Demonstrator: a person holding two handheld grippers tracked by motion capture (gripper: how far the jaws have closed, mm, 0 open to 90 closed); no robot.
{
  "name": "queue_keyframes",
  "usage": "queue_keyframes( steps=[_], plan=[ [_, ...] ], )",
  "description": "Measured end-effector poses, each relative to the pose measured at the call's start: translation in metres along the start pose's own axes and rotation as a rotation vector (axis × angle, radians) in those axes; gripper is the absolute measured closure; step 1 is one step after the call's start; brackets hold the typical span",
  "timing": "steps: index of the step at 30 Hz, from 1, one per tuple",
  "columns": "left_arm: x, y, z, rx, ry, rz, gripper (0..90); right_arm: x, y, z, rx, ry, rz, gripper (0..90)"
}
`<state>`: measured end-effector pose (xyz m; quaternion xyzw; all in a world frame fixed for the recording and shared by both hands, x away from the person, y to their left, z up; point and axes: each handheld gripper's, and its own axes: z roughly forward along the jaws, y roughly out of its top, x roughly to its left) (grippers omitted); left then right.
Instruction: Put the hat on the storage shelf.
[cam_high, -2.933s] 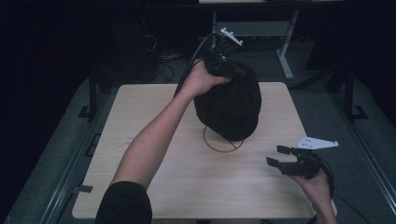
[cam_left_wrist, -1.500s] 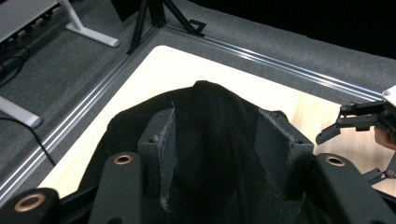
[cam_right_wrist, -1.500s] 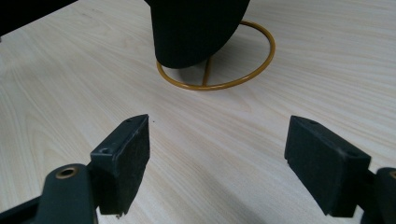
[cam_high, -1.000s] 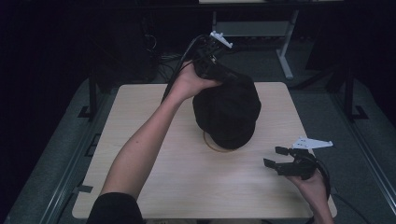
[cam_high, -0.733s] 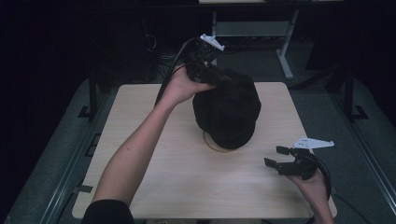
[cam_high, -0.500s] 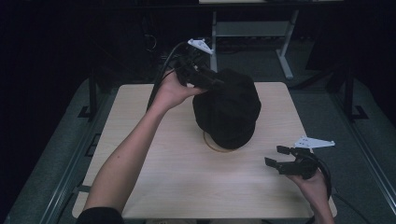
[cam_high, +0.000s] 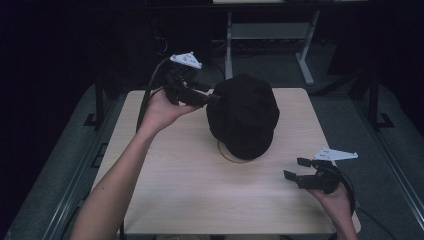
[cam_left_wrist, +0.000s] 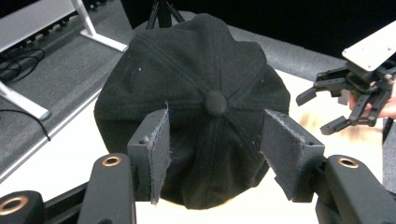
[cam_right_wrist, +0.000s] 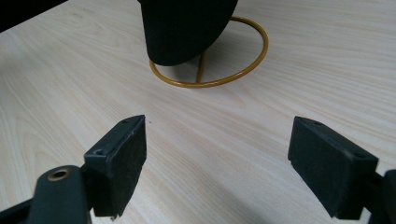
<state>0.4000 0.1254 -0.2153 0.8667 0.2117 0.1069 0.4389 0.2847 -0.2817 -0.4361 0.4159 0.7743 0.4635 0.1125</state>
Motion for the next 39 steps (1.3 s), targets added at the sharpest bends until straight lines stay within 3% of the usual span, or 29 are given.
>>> queue_keyframes(
  steps=[18, 39],
  plan=[
    [-0.006, -0.048, -0.030, -0.027, 0.022, -0.038, 37.1, 0.008, 0.004, 0.008, 0.033, 0.006, -0.035, 17.4],
    [-0.009, -0.097, -0.036, -0.016, 0.050, -0.095, 33.5, 0.010, 0.005, 0.008, 0.035, -0.005, -0.042, 16.4]
  ],
)
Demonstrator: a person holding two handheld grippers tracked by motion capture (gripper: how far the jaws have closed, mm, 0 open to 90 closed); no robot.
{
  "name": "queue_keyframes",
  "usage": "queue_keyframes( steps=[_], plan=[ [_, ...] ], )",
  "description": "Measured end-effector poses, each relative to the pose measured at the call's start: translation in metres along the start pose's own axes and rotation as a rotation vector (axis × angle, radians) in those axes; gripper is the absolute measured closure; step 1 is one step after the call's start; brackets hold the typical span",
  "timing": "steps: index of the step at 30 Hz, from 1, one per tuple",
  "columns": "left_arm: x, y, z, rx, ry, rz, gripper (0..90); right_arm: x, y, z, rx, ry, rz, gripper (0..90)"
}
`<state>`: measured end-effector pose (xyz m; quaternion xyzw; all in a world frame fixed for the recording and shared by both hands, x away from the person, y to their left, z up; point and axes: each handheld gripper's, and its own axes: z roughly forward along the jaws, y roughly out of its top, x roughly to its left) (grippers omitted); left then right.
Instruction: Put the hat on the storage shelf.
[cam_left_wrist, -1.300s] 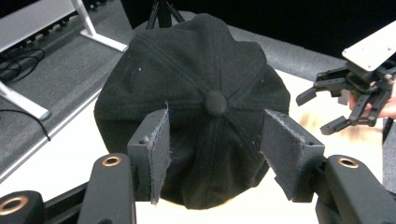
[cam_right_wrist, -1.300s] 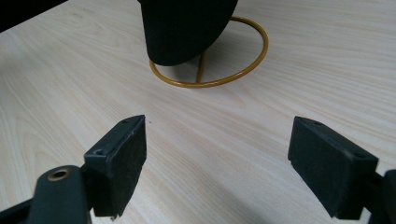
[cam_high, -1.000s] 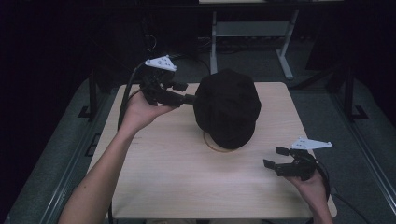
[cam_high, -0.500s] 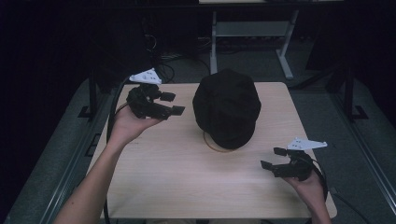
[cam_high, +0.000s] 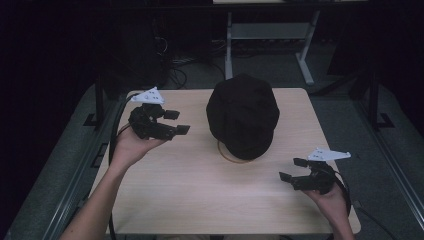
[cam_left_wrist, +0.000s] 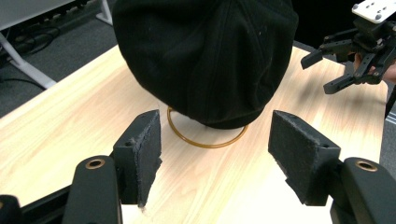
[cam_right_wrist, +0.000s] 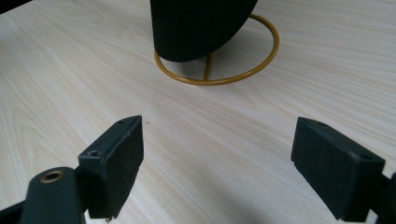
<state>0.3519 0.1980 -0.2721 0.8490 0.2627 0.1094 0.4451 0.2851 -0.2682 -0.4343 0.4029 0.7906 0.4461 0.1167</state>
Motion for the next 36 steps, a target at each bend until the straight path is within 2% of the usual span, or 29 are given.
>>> queue_keyframes(
  steps=[3, 8, 13, 21, 26, 28, 31, 36],
  plan=[
    [0.000, -0.010, -0.001, -0.004, 0.000, -0.014, 33.2, 0.001, 0.000, 0.001, 0.000, 0.000, -0.001, 16.3],
    [0.000, -0.019, -0.004, -0.005, 0.003, -0.026, 32.6, 0.002, 0.000, 0.001, 0.005, -0.001, -0.002, 16.2],
    [0.000, -0.034, -0.010, -0.025, 0.011, -0.050, 32.6, 0.004, -0.001, 0.000, -0.001, 0.004, -0.001, 16.2],
    [-0.002, -0.054, -0.018, -0.041, 0.024, -0.062, 32.3, 0.006, -0.002, 0.002, 0.009, 0.010, -0.008, 16.2],
    [-0.004, -0.064, -0.018, -0.037, 0.034, -0.071, 31.8, 0.005, -0.002, 0.002, 0.007, 0.004, -0.004, 16.2],
    [-0.005, -0.073, -0.018, -0.041, 0.035, -0.088, 31.8, 0.005, -0.002, 0.002, 0.006, 0.000, -0.004, 16.2],
    [-0.006, -0.081, -0.019, -0.038, 0.044, -0.091, 31.6, 0.005, -0.003, 0.000, 0.003, -0.002, 0.003, 16.2],
    [-0.008, -0.092, -0.021, -0.057, 0.040, -0.105, 31.0, 0.005, -0.004, 0.000, 0.002, -0.007, 0.002, 16.3]
  ],
)
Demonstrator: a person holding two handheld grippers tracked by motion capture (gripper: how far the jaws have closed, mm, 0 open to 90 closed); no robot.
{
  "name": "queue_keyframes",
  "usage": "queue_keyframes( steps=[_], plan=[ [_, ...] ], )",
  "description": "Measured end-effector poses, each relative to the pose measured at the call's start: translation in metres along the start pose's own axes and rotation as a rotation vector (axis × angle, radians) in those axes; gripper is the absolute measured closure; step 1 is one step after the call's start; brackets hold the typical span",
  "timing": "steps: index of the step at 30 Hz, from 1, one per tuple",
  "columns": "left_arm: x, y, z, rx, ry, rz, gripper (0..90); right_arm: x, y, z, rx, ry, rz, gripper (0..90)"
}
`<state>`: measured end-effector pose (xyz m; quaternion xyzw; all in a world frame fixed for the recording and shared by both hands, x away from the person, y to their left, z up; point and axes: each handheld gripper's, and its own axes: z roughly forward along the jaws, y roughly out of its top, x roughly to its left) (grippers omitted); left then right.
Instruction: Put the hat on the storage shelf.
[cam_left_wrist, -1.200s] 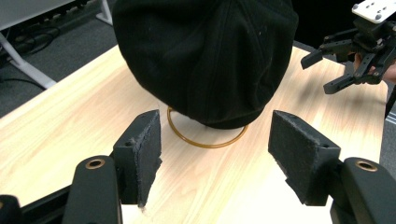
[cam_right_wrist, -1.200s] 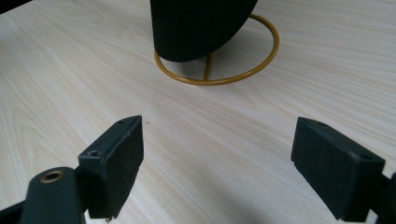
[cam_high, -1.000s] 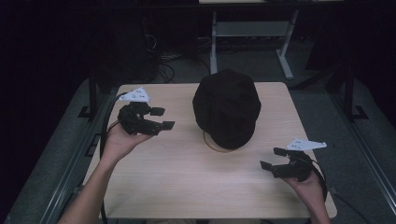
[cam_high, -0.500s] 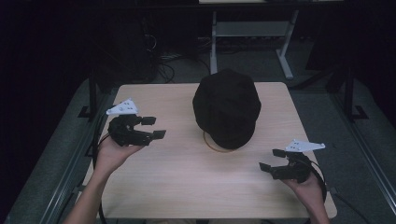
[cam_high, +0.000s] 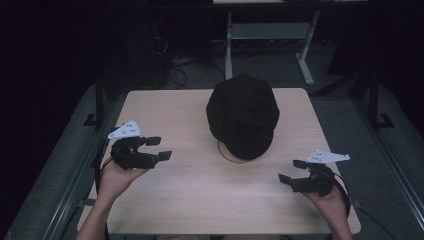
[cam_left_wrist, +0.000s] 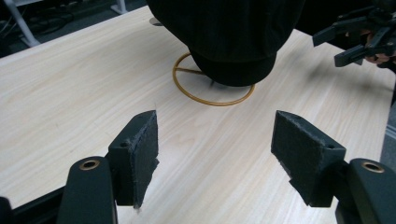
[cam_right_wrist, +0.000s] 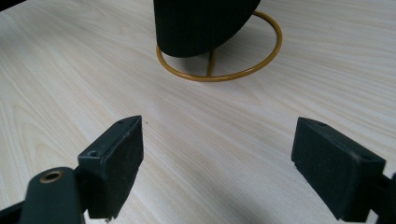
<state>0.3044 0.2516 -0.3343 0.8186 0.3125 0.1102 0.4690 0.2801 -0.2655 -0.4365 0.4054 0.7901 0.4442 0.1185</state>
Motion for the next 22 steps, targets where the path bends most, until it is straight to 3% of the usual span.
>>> queue_keyframes(
  steps=[5, 9, 15, 18, 22],
  plan=[
    [0.000, -0.011, -0.008, -0.009, 0.052, -0.005, 31.0, 0.002, 0.000, 0.002, 0.002, 0.000, -0.001, 16.3],
    [-0.002, -0.020, -0.013, -0.041, 0.042, -0.026, 30.4, 0.003, 0.000, 0.003, 0.005, -0.006, -0.008, 16.4],
    [-0.002, -0.038, -0.010, -0.052, 0.026, -0.066, 29.0, 0.006, -0.003, 0.005, 0.010, -0.004, -0.004, 16.4],
    [-0.004, -0.042, -0.009, -0.034, 0.020, -0.070, 27.8, 0.008, -0.003, 0.003, -0.002, -0.005, -0.009, 16.5],
    [-0.006, -0.044, -0.010, -0.047, -0.004, -0.072, 25.7, 0.009, -0.004, 0.001, -0.015, -0.004, -0.013, 16.6]
  ],
)
